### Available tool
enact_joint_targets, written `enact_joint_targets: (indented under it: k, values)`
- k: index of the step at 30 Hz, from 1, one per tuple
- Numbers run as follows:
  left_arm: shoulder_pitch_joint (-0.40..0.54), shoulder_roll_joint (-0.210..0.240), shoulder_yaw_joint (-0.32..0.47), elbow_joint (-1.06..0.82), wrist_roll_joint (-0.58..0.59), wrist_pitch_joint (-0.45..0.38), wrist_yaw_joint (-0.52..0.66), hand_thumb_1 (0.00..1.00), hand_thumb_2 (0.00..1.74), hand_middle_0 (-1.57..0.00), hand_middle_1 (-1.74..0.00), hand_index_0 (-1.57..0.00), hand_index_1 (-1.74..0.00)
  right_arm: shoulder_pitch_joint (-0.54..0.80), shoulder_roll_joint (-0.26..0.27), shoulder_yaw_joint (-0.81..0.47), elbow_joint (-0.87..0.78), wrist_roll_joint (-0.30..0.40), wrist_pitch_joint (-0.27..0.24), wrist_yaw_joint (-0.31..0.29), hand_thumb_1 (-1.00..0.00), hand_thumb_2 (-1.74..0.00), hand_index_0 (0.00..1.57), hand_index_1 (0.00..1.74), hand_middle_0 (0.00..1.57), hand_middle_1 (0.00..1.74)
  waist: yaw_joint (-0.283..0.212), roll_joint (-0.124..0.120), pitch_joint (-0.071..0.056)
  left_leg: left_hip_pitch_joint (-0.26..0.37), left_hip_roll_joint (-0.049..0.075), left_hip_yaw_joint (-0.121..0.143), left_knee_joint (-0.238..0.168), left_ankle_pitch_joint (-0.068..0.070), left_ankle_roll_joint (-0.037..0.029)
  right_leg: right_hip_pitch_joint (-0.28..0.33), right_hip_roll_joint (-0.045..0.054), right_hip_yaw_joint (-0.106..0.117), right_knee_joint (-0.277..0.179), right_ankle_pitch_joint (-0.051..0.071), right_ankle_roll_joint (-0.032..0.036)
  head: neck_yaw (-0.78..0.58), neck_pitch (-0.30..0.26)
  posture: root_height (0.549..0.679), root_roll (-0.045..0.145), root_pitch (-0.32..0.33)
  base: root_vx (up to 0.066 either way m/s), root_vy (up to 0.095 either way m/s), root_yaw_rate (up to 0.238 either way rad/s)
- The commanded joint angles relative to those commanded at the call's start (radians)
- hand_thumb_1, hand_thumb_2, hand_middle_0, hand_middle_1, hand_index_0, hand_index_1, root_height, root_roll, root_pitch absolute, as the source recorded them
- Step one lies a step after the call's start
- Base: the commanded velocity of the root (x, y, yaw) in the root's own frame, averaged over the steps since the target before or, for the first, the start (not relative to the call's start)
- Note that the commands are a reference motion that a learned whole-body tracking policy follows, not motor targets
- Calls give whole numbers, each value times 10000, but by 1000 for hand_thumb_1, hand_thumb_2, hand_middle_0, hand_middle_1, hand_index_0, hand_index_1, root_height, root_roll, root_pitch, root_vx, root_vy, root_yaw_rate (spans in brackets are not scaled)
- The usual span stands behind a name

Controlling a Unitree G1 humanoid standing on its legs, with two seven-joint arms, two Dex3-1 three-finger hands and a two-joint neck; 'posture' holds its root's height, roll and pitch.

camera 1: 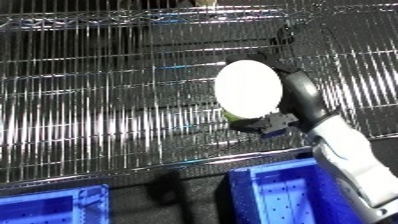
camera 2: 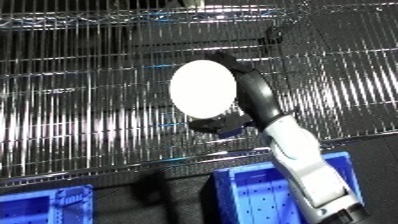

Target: Pick up the object and place it into the box

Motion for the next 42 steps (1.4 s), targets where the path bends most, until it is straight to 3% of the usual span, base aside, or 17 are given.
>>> enact_joint_targets:
  k: [5, 10, 17, 27, 34, 38, 42]
  values:
    - [45, 18, 27, -59, 71, -29, -12, 0, 0, 0, 0, 0, 0, 164, 12, -23, -123, 112, 108, 246, -950, -1653, 1492, 1653, 1492, 1653, -14, 6, 0, 133, 3, 23, -129, 56, 10, 126, -9, -41, -120, 48, -15, 35, -56, 595, 60, 158, -22, -3, -12]
    - [47, 1, 67, -32, 101, -89, 10, 0, 0, 0, 0, 0, 0, 529, -5, -231, -505, 230, 59, 344, -950, -1653, 1492, 1653, 1492, 1653, -130, -67, 0, 387, 42, 76, -324, 115, -11, 378, 41, -60, -333, 119, -22, -61, -234, 599, 61, 149, -23, -22, -36]
    - [148, -81, 379, 76, 96, -136, 123, 0, 0, 0, 0, 0, 0, 1873, -200, -987, -2189, -192, -43, -22, -950, -1653, 1492, 1653, 1492, 1653, -543, -267, 0, 1060, 171, 185, -956, 295, -80, 972, 229, 27, -973, 334, 26, -734, -670, 610, 62, 132, -35, -15, -131]
    - [142, -411, 1300, 484, 243, -165, 261, 0, 0, 0, 0, 0, 0, 5393, -235, -3336, -5117, -616, -407, -896, -950, -1653, 1492, 1653, 1492, 1653, -1378, -672, 0, 2609, 373, 382, -2599, 762, -239, 2273, 511, 212, -2602, 787, 205, -2339, -1173, 633, 67, 100, -31, 3, -156]
    - [27, -640, 1845, 1113, 285, -396, 235, 0, 0, 0, 0, 0, 0, 7800, 708, -4627, -5848, -323, -1333, -1403, -950, -1653, 1492, 1653, 1492, 1653, -1875, -953, -7, 3779, 502, 470, -3809, 1098, -363, 3384, 651, 264, -3889, 1087, 352, -3225, -1546, 648, 67, 77, -28, 5, -113]
    - [60, -768, 2082, 1297, 427, -452, 291, 0, 0, 0, 0, 0, 0, 9250, 1236, -5032, -5658, -270, -1766, -1620, -950, -1653, 1492, 1653, 1492, 1653, -2069, -1164, -160, 4434, 611, 573, -4464, 1282, -414, 4063, 653, 236, -4659, 1296, 463, -3261, -2061, 655, 64, 65, -25, -22, -64]
    - [180, -808, 2189, 1471, 502, -569, 334, 0, 0, 0, 0, 0, 0, 10111, 1538, -5382, -4826, 786, -2085, -1047, -950, -1653, 1492, 1653, 1492, 1653, -2187, -1323, -361, 4899, 706, 669, -4851, 1355, -444, 4568, 649, 182, -5184, 1434, 537, -3074, -2509, 660, 61, 56, -22, -40, -59]
